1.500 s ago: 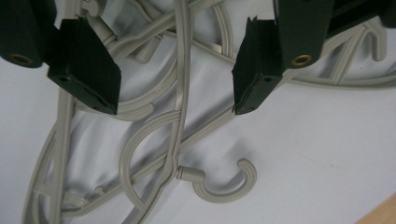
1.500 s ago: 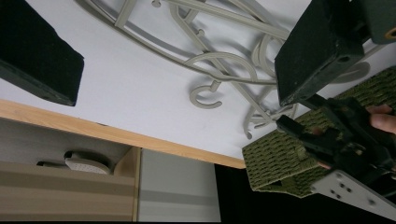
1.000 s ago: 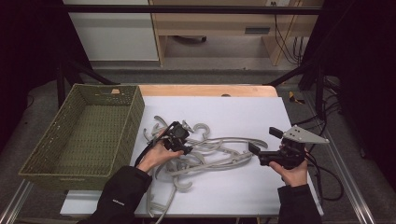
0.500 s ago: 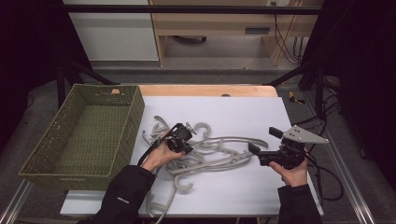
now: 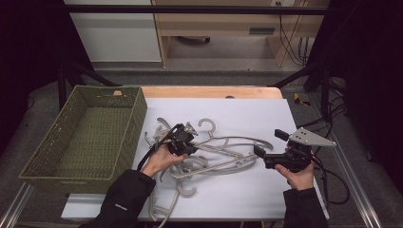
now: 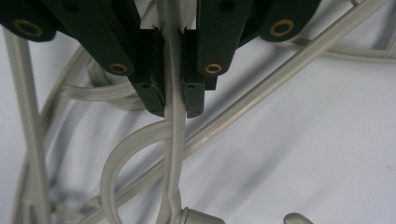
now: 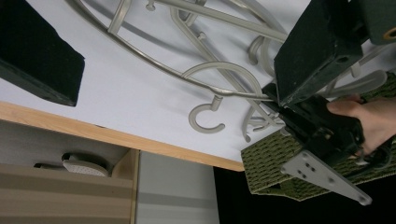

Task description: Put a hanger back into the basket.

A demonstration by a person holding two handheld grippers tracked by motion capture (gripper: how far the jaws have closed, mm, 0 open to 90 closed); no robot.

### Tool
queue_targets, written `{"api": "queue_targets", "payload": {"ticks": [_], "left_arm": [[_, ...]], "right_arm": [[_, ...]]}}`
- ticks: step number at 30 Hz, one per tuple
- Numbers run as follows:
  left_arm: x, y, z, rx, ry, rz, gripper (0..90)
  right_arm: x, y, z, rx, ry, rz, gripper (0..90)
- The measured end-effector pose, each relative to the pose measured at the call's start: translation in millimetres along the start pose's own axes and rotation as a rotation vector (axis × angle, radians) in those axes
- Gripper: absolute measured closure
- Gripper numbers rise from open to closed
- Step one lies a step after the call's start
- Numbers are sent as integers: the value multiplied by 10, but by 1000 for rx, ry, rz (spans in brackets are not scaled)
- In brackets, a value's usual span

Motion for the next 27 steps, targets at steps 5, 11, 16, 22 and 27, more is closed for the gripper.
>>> {"api": "queue_targets", "payload": {"ticks": [5, 11, 16, 22, 27], "left_arm": [[-7, -195, -53, -86, -17, -22, 817], [-19, -394, -84, -165, -28, -31, 818], [11, -664, -123, -249, -54, -55, 818], [84, -956, -156, -299, -71, -100, 818], [201, -1209, -153, -326, -85, -155, 818]], "right_arm": [[-6, -5, 0, -1, 2, 4, 20], [-13, -14, -6, -8, 6, 10, 20], [-21, -31, -9, -11, 3, 11, 20], [-24, -49, -13, -14, 6, 12, 19], [-28, -57, -14, -15, 4, 12, 19]]}}
Point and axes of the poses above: each handheld gripper's, and its own axes: y roughly forward along the jaws, z roughly out of its underside, x roughly to its left, the point moved 5 cm from there along y, roughly forward along the jaws, and after that the axes turned 7 degrees about -z, right-handed, at the moved point
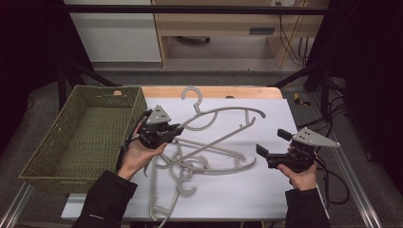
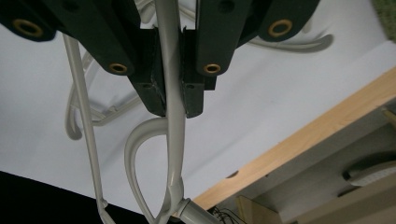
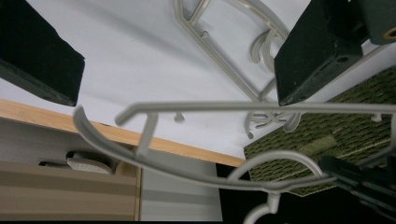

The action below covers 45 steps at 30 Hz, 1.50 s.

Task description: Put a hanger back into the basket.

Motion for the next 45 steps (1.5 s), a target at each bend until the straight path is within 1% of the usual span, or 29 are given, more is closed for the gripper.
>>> {"api": "queue_targets", "payload": {"ticks": [1, 2, 4, 5, 6, 8, 11, 12, 13, 14, 19, 20, 21, 22, 23, 25, 28, 30, 31, 32, 33, 34, 35, 36, 39, 40, 41, 42, 45], "left_arm": [[0, 0, 0, 0, 0, 0, 818], [82, -104, -22, -7, 6, -19, 818], [114, -148, -31, -15, -1, -28, 818], [195, -250, -38, -22, 7, -50, 818], [195, -250, -38, -22, 7, -50, 818], [326, -395, -38, -39, -1, -81, 818], [461, -529, -18, -50, -13, -107, 819], [514, -570, -12, -56, -8, -122, 818], [514, -570, -12, -56, -8, -122, 818], [599, -649, 18, -53, -18, -139, 818], [809, -814, 109, -50, -37, -183, 818], [833, -830, 120, -55, -51, -192, 819], [887, -866, 146, -49, -48, -203, 819], [887, -866, 146, -49, -48, -203, 819], [961, -917, 186, -52, -53, -220, 819], [1039, -971, 230, -50, -52, -237, 819], [1152, -1049, 308, -40, -54, -253, 819], [1232, -1092, 352, -46, -57, -265, 819], [1232, -1092, 352, -46, -57, -265, 819], [1302, -1135, 399, -48, -68, -269, 819], [1302, -1135, 399, -48, -68, -269, 819], [1368, -1177, 438, -45, -63, -276, 818], [1368, -1177, 438, -45, -63, -276, 819], [1449, -1221, 488, -46, -64, -274, 819], [1511, -1259, 539, -44, -77, -266, 819], [1583, -1296, 592, -43, -84, -266, 819], [1583, -1296, 592, -43, -84, -266, 819], [1658, -1329, 648, -34, -87, -275, 818], [1768, -1372, 735, -21, -88, -290, 818]], "right_arm": [[0, -2, 0, 1, 0, 0, 19], [-1, -2, -1, 0, 1, 2, 19], [-2, -1, -2, -2, 3, 4, 19], [-5, -1, -2, -3, 3, 5, 19], [-4, -3, -1, -3, 5, 3, 19], [-6, -3, 0, -2, 4, 5, 19], [-6, -2, -1, -3, 5, 6, 19], [-7, -2, 0, -2, 4, 6, 19], [-8, -2, 0, -2, 4, 7, 19], [-9, 1, 1, -3, 5, 7, 19], [-8, 1, 6, 2, 6, 5, 19], [-7, 2, 6, 3, 6, 6, 19], [-8, 2, 7, 3, 6, 6, 19], [-7, 6, 5, 1, 9, 8, 18], [-7, 7, 5, 0, 8, 8, 19], [-7, 3, 8, 4, 7, 5, 19], [-10, 10, 7, 2, 7, 10, 18], [-8, 11, 11, 6, 5, 5, 18], [-8, 11, 11, 6, 5, 5, 18], [-7, 15, 12, 7, 5, 5, 18], [-8, 18, 14, 9, 4, 6, 18], [-8, 22, 13, 8, 5, 8, 18], [-8, 22, 13, 8, 5, 8, 18], [-5, 28, 15, 8, 6, 6, 17], [-3, 32, 19, 12, 6, 6, 17], [-3, 33, 17, 10, 6, 7, 17], [-3, 33, 17, 10, 6, 7, 17], [-5, 33, 17, 10, 6, 7, 17], [-4, 40, 20, 11, 7, 9, 17]]}}
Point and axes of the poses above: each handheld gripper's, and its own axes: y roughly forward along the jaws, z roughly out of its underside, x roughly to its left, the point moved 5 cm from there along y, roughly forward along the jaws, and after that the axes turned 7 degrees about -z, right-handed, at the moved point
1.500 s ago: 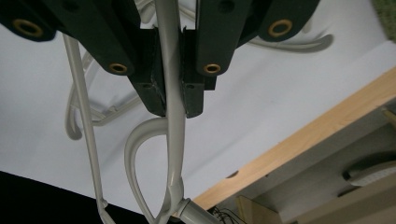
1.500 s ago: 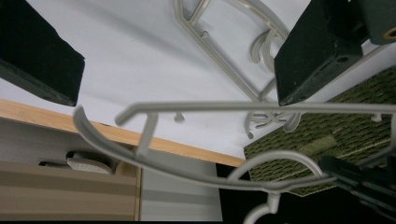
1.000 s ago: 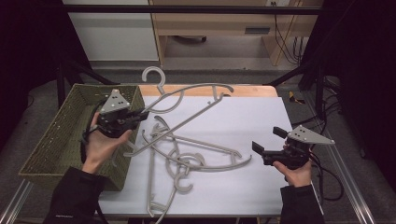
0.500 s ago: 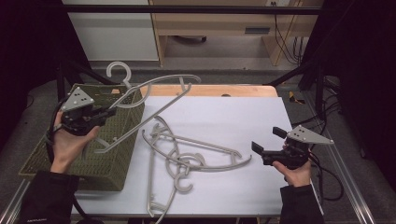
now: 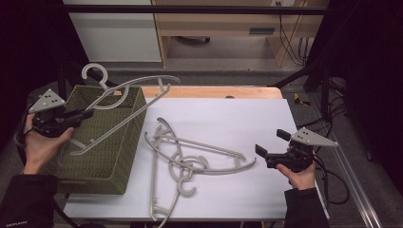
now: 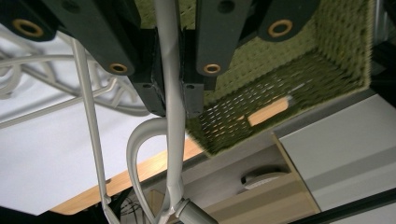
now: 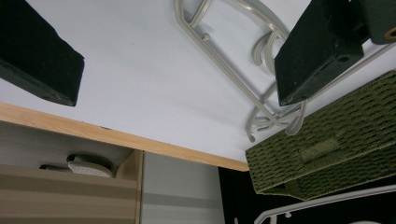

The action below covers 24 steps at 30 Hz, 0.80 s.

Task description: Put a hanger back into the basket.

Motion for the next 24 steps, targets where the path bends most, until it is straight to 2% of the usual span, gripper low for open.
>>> {"api": "queue_targets", "payload": {"ticks": [2, 4, 7, 8, 15, 20, 21, 24], "left_arm": [[29, 0, 18, -1, -3, -3, 818], [166, -5, 112, 7, -20, -18, 818], [236, -7, 168, 6, -33, -22, 818], [312, -10, 240, 11, -37, -33, 818], [490, -22, 420, 31, -27, -48, 818], [601, -38, 522, 23, -52, -52, 818], [646, -47, 571, 19, -71, -57, 818], [703, -64, 634, 26, -80, -64, 818]], "right_arm": [[4, 6, 2, 2, 0, -3, 17], [6, 15, 5, 4, 2, -1, 17], [6, 14, 5, 4, 3, -3, 17], [1, 13, 3, 2, 0, 0, 17], [-3, 23, 10, 10, -1, 1, 17], [-8, 34, 17, 13, 1, 0, 17], [-12, 40, 17, 13, 2, 4, 17], [-12, 44, 21, 17, -1, 2, 17]]}}
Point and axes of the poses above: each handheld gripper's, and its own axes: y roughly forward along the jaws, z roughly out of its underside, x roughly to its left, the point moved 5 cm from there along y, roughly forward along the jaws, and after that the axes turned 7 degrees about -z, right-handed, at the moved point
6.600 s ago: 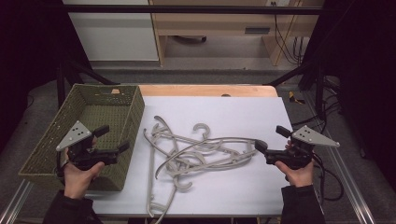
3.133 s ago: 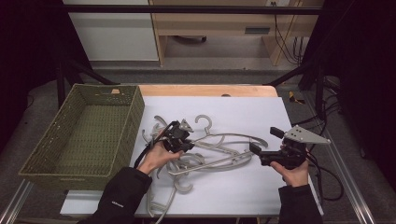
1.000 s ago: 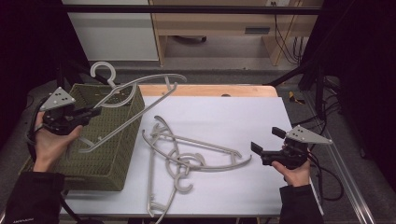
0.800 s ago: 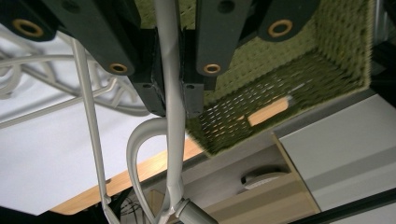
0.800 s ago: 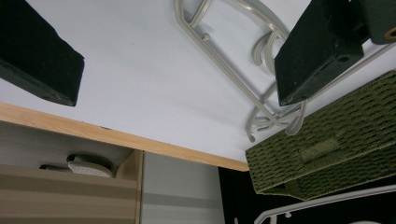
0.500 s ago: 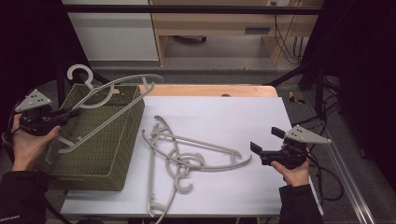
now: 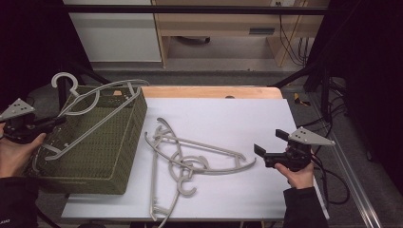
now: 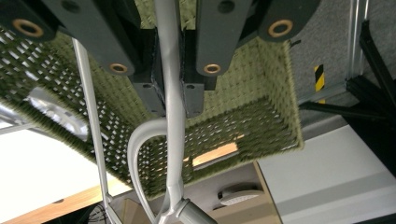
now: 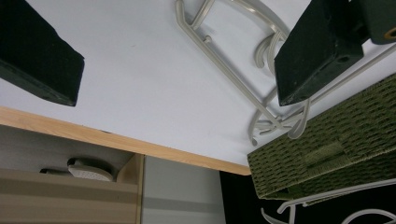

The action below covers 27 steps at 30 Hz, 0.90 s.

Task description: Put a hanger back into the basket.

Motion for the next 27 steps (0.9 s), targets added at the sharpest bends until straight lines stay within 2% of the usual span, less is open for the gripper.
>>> {"api": "queue_targets", "payload": {"ticks": [7, 9, 17, 19, 20, 21, 22, 25, 27], "left_arm": [[126, -11, 120, 16, -26, -19, 818], [172, 0, 184, 35, -30, -30, 818], [212, 42, 285, 61, -34, -44, 818], [207, 62, 291, 79, -20, -60, 818], [189, 97, 298, 96, 5, -82, 818], [189, 97, 298, 96, 5, -82, 818], [166, 140, 314, 118, 22, -91, 818], [141, 195, 331, 127, 25, -90, 818], [102, 286, 359, 139, 25, -88, 818]], "right_arm": [[6, 8, 0, -2, 4, -4, 17], [8, 10, 1, 0, 5, -6, 17], [5, 27, 14, 11, -2, -3, 17], [13, 40, 13, 8, 4, -2, 17], [13, 43, 14, 8, 4, -2, 17], [13, 43, 14, 8, 4, -2, 17], [11, 45, 15, 9, 4, -2, 17], [12, 47, 16, 8, 5, -2, 17], [10, 44, 23, 16, -6, -8, 17]]}}
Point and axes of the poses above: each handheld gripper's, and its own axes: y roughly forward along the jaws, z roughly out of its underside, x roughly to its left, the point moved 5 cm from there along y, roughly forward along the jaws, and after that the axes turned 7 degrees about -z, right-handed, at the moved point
